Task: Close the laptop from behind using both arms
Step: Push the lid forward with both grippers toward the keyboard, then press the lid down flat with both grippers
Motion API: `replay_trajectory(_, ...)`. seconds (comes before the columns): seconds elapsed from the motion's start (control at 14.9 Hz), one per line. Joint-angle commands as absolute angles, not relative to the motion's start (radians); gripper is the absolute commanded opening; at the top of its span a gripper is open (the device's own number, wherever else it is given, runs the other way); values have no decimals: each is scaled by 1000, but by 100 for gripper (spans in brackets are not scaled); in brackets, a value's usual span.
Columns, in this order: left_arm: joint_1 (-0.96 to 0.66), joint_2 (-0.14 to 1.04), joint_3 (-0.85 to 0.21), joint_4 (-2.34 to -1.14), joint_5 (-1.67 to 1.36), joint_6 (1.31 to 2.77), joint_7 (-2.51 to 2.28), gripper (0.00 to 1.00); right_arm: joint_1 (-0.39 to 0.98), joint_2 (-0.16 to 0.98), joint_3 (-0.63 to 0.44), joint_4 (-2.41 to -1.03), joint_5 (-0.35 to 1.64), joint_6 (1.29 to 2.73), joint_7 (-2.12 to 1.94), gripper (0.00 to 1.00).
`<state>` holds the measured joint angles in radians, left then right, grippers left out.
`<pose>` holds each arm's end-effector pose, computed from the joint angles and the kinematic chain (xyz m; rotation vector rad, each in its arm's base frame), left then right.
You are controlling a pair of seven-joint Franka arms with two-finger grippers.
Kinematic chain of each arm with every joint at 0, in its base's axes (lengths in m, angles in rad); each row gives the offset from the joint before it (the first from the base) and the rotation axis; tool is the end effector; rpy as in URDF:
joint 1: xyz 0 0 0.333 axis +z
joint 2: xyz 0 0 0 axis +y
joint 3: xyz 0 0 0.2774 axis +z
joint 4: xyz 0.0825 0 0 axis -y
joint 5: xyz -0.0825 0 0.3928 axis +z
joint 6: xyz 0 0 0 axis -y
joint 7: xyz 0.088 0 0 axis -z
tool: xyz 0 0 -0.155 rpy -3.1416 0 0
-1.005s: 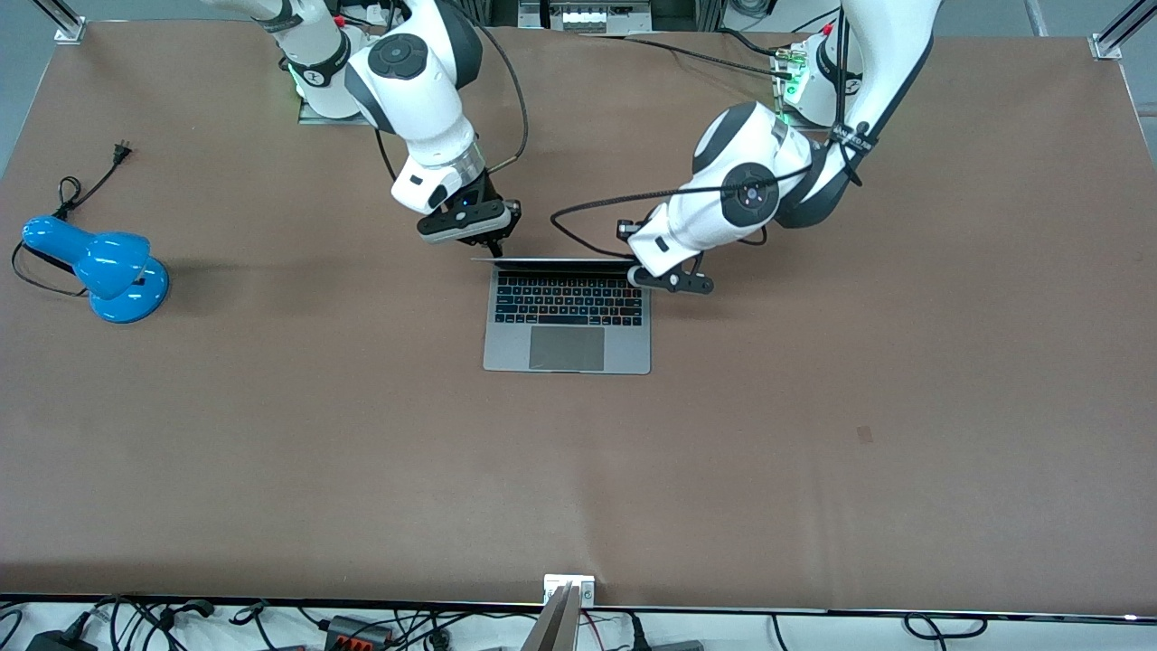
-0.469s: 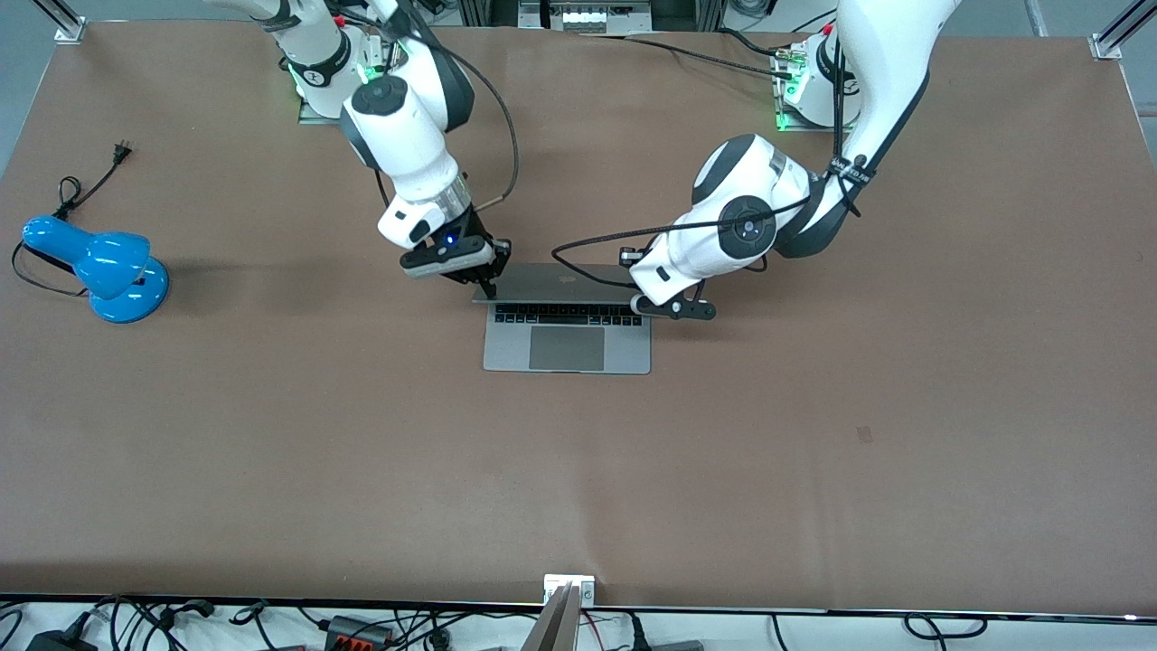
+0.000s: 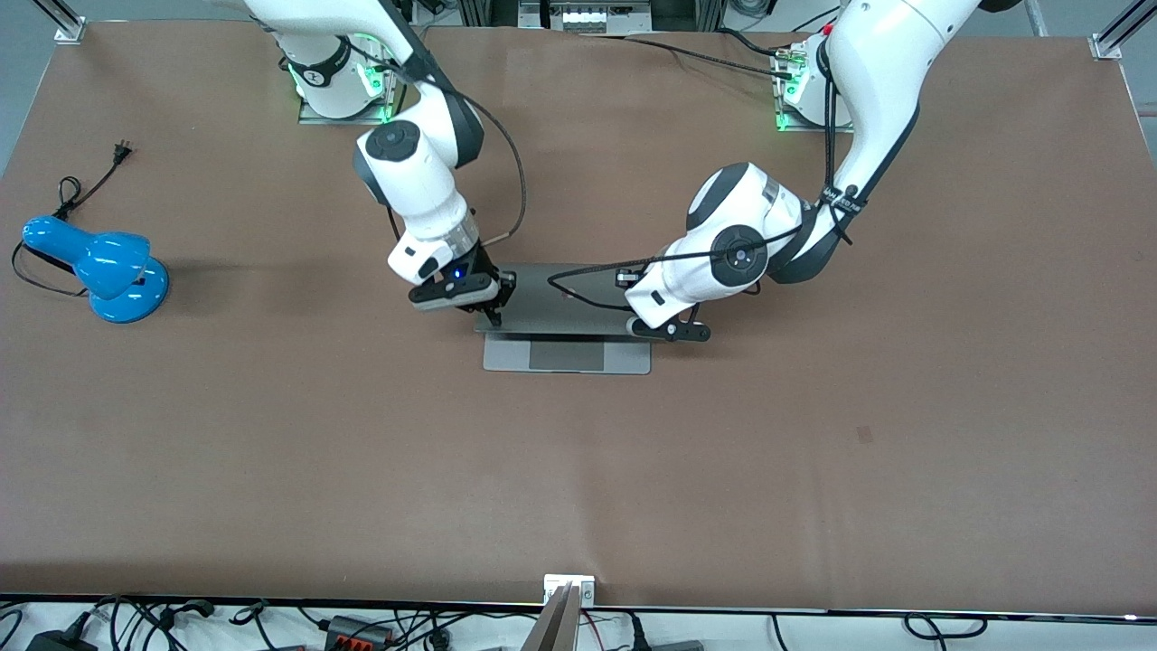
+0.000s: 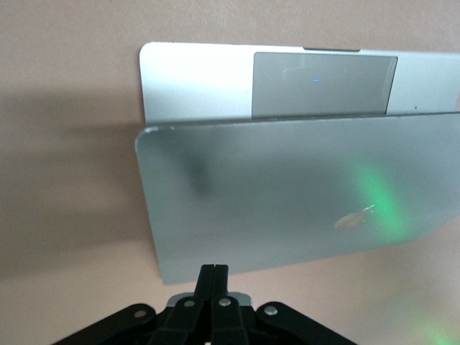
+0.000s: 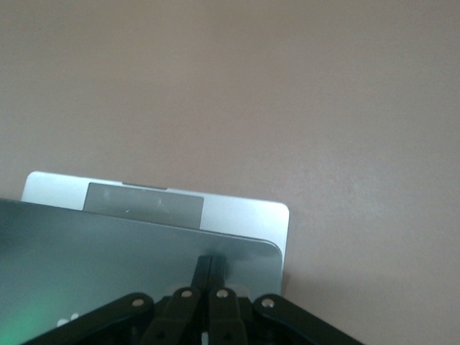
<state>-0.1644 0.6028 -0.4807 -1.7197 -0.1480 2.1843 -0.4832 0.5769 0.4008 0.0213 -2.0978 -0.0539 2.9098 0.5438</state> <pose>0.5146 -0.3914 0.1852 2.8325 -0.0100 -0.3934 0.5176 0.3562 0.1845 -2.8832 -0.1455 -0.5187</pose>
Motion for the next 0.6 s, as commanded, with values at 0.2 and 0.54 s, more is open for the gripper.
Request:
replay_trajectory(0.2, -181, 706, -476, -1634, -55, 2236, -514, 0, 574, 514, 12, -2008, -74, 2936, 540, 0)
replay_trajectory(0.54, -183, 761, -476, -1597, -11, 2243, -514, 0, 580, 560, 11, -2005, -75, 2954, 534, 0)
